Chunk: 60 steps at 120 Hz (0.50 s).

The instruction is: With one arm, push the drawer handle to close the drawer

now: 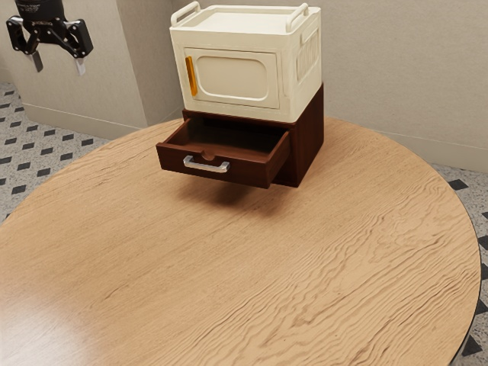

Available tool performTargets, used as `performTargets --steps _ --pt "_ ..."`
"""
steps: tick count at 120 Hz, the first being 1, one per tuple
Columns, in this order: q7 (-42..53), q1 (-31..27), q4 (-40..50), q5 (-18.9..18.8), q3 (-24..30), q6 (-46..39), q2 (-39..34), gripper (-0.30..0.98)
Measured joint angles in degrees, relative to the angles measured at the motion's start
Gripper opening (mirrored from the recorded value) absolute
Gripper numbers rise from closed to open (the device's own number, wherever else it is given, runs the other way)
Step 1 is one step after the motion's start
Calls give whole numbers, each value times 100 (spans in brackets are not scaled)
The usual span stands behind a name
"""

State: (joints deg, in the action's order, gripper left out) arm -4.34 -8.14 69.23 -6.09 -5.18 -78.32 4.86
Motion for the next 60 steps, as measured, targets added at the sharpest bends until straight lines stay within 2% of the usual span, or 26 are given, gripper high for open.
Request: performTargets --steps 17,33,60 --pt "-9 -11 -7 6 6 1 -12 67" --pt "-25 2 -526 -2 93 49 -513 67" --pt "-72 46 -554 17 211 -198 -65 67"
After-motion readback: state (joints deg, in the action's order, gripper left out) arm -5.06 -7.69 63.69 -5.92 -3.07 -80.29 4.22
